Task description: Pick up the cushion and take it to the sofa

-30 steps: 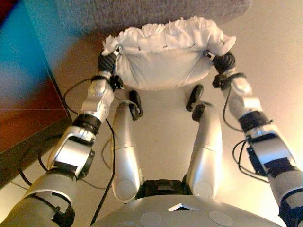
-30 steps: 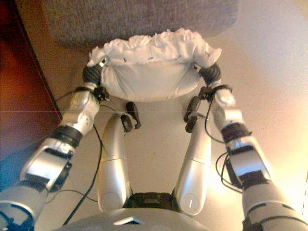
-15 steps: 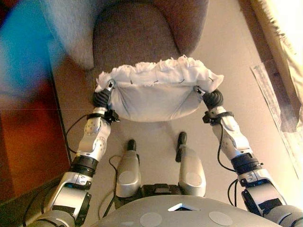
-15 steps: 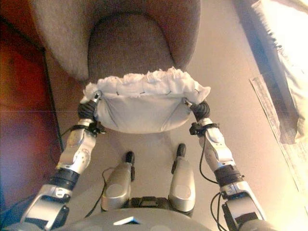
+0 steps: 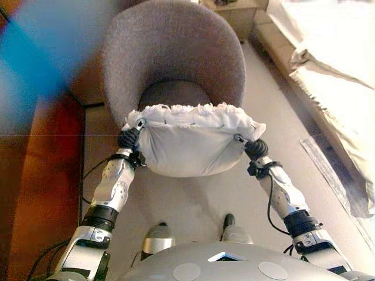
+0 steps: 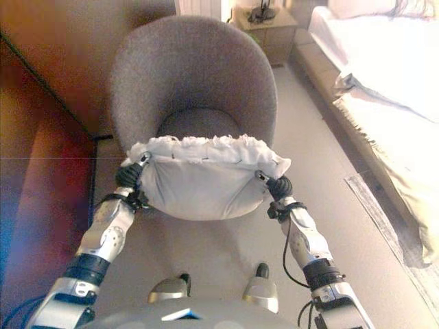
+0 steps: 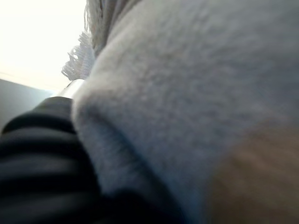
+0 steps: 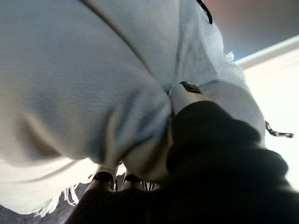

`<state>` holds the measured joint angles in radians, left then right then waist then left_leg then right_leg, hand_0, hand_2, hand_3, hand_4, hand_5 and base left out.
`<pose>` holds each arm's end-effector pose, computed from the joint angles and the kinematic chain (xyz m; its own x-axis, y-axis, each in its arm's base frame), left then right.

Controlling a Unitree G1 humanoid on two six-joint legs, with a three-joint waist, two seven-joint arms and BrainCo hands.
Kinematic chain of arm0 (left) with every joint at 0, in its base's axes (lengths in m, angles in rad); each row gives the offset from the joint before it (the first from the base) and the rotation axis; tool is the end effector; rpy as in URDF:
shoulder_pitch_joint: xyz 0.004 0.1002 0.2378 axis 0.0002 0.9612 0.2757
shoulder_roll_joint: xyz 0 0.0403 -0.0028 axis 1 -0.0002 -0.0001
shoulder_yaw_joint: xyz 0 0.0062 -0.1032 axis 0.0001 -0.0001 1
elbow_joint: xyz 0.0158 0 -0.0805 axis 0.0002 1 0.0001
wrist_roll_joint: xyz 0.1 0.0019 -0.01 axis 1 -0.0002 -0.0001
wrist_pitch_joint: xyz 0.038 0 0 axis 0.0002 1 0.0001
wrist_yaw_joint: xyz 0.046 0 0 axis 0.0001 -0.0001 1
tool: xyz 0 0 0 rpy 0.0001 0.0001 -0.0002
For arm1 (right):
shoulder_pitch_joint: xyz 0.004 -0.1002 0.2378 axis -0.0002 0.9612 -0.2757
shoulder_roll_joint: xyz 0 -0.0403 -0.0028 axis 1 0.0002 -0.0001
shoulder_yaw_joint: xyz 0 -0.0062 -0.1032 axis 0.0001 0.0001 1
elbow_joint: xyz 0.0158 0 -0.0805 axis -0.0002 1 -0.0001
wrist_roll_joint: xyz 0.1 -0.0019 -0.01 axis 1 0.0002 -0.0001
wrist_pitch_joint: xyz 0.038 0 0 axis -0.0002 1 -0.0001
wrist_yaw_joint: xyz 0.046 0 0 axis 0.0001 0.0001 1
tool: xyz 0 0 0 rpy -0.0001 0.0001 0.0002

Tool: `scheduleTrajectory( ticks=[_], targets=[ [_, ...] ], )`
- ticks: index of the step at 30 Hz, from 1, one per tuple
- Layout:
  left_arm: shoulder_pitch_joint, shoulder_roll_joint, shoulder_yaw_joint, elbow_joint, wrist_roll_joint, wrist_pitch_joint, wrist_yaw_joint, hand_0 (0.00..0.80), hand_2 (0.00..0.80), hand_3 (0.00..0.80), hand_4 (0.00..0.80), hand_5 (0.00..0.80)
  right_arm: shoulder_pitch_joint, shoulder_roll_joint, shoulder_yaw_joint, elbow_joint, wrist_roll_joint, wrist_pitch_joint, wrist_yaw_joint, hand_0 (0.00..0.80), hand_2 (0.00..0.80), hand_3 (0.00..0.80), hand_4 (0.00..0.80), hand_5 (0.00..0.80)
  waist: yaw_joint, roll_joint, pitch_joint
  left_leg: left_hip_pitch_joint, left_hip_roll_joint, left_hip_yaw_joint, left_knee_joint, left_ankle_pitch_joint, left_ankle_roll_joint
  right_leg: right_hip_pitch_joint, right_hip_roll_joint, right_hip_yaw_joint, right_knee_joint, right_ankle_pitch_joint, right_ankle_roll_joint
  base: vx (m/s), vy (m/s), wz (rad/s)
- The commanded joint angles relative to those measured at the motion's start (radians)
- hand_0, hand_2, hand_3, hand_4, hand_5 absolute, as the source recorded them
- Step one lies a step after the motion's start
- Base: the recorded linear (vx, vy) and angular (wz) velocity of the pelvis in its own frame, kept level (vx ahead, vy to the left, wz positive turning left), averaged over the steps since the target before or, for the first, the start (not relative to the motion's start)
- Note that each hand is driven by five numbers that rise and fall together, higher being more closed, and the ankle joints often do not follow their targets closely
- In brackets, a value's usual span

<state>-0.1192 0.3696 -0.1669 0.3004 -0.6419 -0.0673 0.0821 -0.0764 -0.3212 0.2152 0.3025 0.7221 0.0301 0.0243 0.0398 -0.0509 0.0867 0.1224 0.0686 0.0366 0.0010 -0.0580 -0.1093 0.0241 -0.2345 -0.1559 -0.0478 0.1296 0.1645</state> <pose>0.2208 0.2024 0.0217 0.9837 0.0226 -0.1785 -0.0631 0.9724 -0.2247 0.2076 -0.1837 0.0025 0.9430 0.1521 -0.2959 -0.0367 0.9315 0.3618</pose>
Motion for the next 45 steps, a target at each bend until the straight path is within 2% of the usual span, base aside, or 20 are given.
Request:
scheduleTrajectory(
  ticks=[1, 6, 11, 14, 16, 18, 22, 24, 25, 27, 30, 32, 33, 35, 37, 38, 40, 42, 43, 45],
  targets=[
    [-0.085, -0.011, 0.006, -0.037, 0.026, -0.055, -0.042, 0.800, 0.800, 0.800, 0.800, 0.800, -0.073, 0.021, -0.017, -0.095, 0.001, -0.077, 0.018, 0.800, 0.800, 0.800, 0.800, 0.800, -0.006, 0.007, -0.053, -0.040, -0.036, 0.084, 0.049, -0.024, 0.073, 0.024, -0.049, -0.024, 0.040, -0.020, 0.037, 0.001, 0.086, -0.12],
    [-0.122, -0.007, 0.013, -0.019, 0.030, -0.054, -0.052, 0.800, 0.800, 0.800, 0.800, 0.800, -0.110, 0.020, -0.012, -0.065, -0.024, -0.110, 0.007, 0.800, 0.800, 0.800, 0.800, 0.800, -0.014, 0.009, -0.054, -0.036, -0.069, 0.078, 0.070, -0.047, 0.098, 0.001, -0.077, 0.005, 0.082, 0.028, 0.040, -0.003, 0.139, -0.06],
    [-0.115, -0.005, 0.023, -0.051, 0.022, -0.039, -0.067, 0.800, 0.800, 0.800, 0.800, 0.800, -0.087, 0.025, -0.020, -0.078, -0.055, -0.113, -0.014, 0.800, 0.800, 0.800, 0.800, 0.800, -0.024, 0.012, -0.050, -0.046, -0.098, 0.070, 0.089, -0.064, 0.123, -0.050, -0.112, 0.051, 0.162, 0.094, 0.040, -0.001, 0.130, -0.04],
    [-0.112, -0.001, 0.015, -0.047, 0.026, -0.040, -0.087, 0.800, 0.800, 0.800, 0.800, 0.800, -0.071, 0.035, -0.021, -0.073, -0.057, -0.128, -0.025, 0.800, 0.800, 0.800, 0.800, 0.800, -0.033, 0.018, -0.042, -0.065, -0.108, 0.054, 0.126, -0.075, 0.143, -0.092, -0.119, 0.111, 0.297, 0.121, 0.021, 0.023, 0.127, -0.02],
    [-0.104, 0.009, 0.011, -0.041, 0.022, -0.049, -0.088, 0.800, 0.800, 0.800, 0.800, 0.800, -0.058, 0.035, -0.015, -0.075, -0.052, -0.134, -0.019, 0.800, 0.800, 0.800, 0.800, 0.800, -0.043, 0.028, -0.032, -0.067, -0.105, 0.057, 0.141, -0.082, 0.152, -0.138, -0.105, 0.145, 0.419, 0.126, 0.006, 0.060, 0.113, 0.14],
    [-0.084, 0.014, 0.016, -0.032, 0.005, -0.070, -0.090, 0.800, 0.800, 0.800, 0.800, 0.800, -0.042, 0.030, -0.007, -0.083, -0.053, -0.125, 0.001, 0.800, 0.800, 0.800, 0.800, 0.800, -0.060, 0.029, -0.022, -0.051, -0.107, 0.056, 0.138, -0.082, 0.153, -0.171, -0.082, 0.169, 0.437, 0.133, -0.001, 0.152, 0.025, -0.18],
    [-0.058, 0.017, 0.028, -0.053, 0.000, -0.065, -0.090, 0.800, 0.800, 0.800, 0.800, 0.800, -0.022, 0.018, -0.009, -0.094, -0.031, -0.095, 0.010, 0.800, 0.800, 0.800, 0.800, 0.800, -0.097, -0.015, -0.008, -0.012, -0.138, 0.032, 0.158, -0.136, 0.155, -0.190, -0.011, 0.200, 0.229, 0.150, 0.023, 0.302, -0.084, -0.20],
    [-0.063, 0.017, 0.020, -0.052, 0.004, -0.067, -0.093, 0.800, 0.800, 0.800, 0.800, 0.800, -0.019, -0.001, -0.020, -0.092, 0.004, -0.095, 0.023, 0.800, 0.800, 0.800, 0.800, 0.800, -0.123, -0.031, 0.007, 0.011, -0.148, 0.011, 0.177, -0.171, 0.162, -0.225, 0.040, 0.219, 0.088, 0.126, 0.039, 0.385, -0.077, -0.37],
    [-0.068, 0.015, 0.011, -0.051, 0.007, -0.066, -0.088, 0.800, 0.800, 0.800, 0.800, 0.800, -0.018, -0.014, -0.026, -0.091, 0.018, -0.096, 0.031, 0.800, 0.800, 0.800, 0.800, 0.800, -0.134, -0.034, 0.014, 0.026, -0.150, 0.002, 0.184, -0.184, 0.164, -0.251, 0.066, 0.209, 0.045, 0.118, 0.043, 0.422, -0.052, -0.35],
    [-0.065, 0.010, 0.003, -0.048, 0.018, -0.071, -0.089, 0.800, 0.800, 0.800, 0.800, 0.800, -0.019, -0.027, -0.038, -0.081, 0.029, -0.095, 0.048, 0.800, 0.800, 0.800, 0.800, 0.800, -0.146, -0.036, 0.024, 0.075, -0.150, -0.014, 0.184, -0.213, 0.166, -0.307, 0.106, 0.156, -0.001, 0.119, 0.047, 0.414, -0.055, -0.15],
    [-0.040, 0.005, 0.018, -0.064, 0.044, -0.073, -0.092, 0.800, 0.800, 0.800, 0.800, 0.800, -0.013, -0.032, -0.047, -0.084, 0.022, -0.089, 0.070, 0.800, 0.800, 0.800, 0.800, 0.800, -0.146, -0.046, 0.019, 0.117, -0.162, -0.029, 0.201, -0.247, 0.175, -0.343, 0.119, 0.108, 0.057, 0.128, 0.029, 0.427, -0.108, 0.21],
    [-0.019, 0.001, 0.040, -0.079, 0.065, -0.094, -0.087, 0.800, 0.800, 0.800, 0.800, 0.800, 0.002, -0.030, -0.048, -0.104, 0.001, -0.090, 0.102, 0.800, 0.800, 0.800, 0.800, 0.800, -0.150, -0.047, -0.004, 0.120, -0.156, -0.012, 0.225, -0.218, 0.171, -0.293, 0.123, 0.101, 0.050, 0.101, 0.013, 0.459, -0.200, 0.61],
    [-0.006, 0.001, 0.050, -0.098, 0.052, -0.092, -0.085, 0.800, 0.800, 0.800, 0.800, 0.800, 0.003, -0.031, -0.044, -0.116, -0.005, -0.089, 0.105, 0.800, 0.800, 0.800, 0.800, 0.800, -0.150, -0.043, -0.016, 0.128, -0.142, 0.010, 0.246, -0.184, 0.151, -0.270, 0.127, 0.078, 0.062, 0.081, 0.001, 0.463, -0.220, 0.62],
    [0.033, -0.008, 0.075, -0.127, 0.023, -0.086, -0.081, 0.800, 0.800, 0.800, 0.800, 0.800, 0.003, -0.031, -0.026, -0.147, -0.018, -0.066, 0.097, 0.800, 0.800, 0.800, 0.800, 0.800, -0.151, -0.023, -0.044, 0.152, -0.095, 0.051, 0.311, -0.070, 0.092, -0.239, 0.132, 0.045, 0.113, 0.046, -0.030, 0.403, -0.207, 0.24],
    [0.047, -0.011, 0.083, -0.140, 0.025, -0.081, -0.069, 0.800, 0.800, 0.800, 0.800, 0.800, -0.002, -0.035, -0.010, -0.166, -0.021, -0.053, 0.091, 0.800, 0.800, 0.800, 0.800, 0.800, -0.154, -0.013, -0.057, 0.131, -0.061, 0.058, 0.397, 0.050, 0.042, -0.202, 0.149, 0.057, 0.125, 0.019, -0.061, 0.352, -0.234, 0.01],
    [0.047, -0.012, 0.080, -0.143, 0.027, -0.077, -0.053, 0.800, 0.800, 0.800, 0.800, 0.800, -0.004, -0.039, -0.004, -0.176, -0.016, -0.044, 0.104, 0.800, 0.800, 0.800, 0.800, 0.800, -0.151, -0.022, -0.066, 0.084, -0.046, 0.077, 0.511, 0.127, 0.014, -0.157, 0.152, 0.055, 0.117, -0.003, -0.084, 0.380, -0.282, 0.04],
    [0.046, -0.013, 0.081, -0.142, 0.015, -0.077, -0.054, 0.800, 0.800, 0.800, 0.800, 0.800, -0.002, -0.048, -0.008, -0.175, -0.024, -0.045, 0.117, 0.800, 0.800, 0.800, 0.800, 0.800, -0.146, -0.033, -0.071, 0.020, -0.028, 0.092, 0.637, 0.161, -0.002, -0.122, 0.149, 0.042, 0.107, -0.020, -0.104, 0.325, -0.256, -0.25],
    [0.047, -0.023, 0.089, -0.149, -0.006, -0.063, -0.059, 0.800, 0.800, 0.800, 0.800, 0.800, -0.012, -0.056, -0.010, -0.156, -0.017, -0.054, 0.129, 0.800, 0.800, 0.800, 0.800, 0.800, -0.123, -0.054, -0.063, -0.090, -0.002, 0.117, 0.799, 0.146, 0.005, -0.076, 0.131, 0.006, 0.117, -0.062, -0.130, 0.281, -0.240, -0.11],
    [0.048, -0.027, 0.092, -0.145, -0.011, -0.062, -0.068, 0.800, 0.800, 0.800, 0.800, 0.800, -0.023, -0.053, -0.003, -0.143, -0.004, -0.057, 0.127, 0.800, 0.800, 0.800, 0.800, 0.800, -0.111, -0.052, -0.052, -0.133, 0.028, 0.128, 0.829, 0.124, 0.009, -0.053, 0.132, -0.008, 0.122, -0.080, -0.139, 0.242, -0.184, -0.21],
    [0.050, -0.033, 0.094, -0.142, -0.001, -0.064, -0.087, 0.800, 0.800, 0.800, 0.800, 0.800, -0.043, -0.043, 0.012, -0.127, 0.004, -0.066, 0.120, 0.800, 0.800, 0.800, 0.800, 0.800, -0.094, -0.056, -0.042, -0.174, 0.048, 0.136, 0.777, 0.112, 0.021, -0.031, 0.131, -0.005, 0.125, -0.098, -0.143, 0.197, -0.078, -0.25]
  ],
)
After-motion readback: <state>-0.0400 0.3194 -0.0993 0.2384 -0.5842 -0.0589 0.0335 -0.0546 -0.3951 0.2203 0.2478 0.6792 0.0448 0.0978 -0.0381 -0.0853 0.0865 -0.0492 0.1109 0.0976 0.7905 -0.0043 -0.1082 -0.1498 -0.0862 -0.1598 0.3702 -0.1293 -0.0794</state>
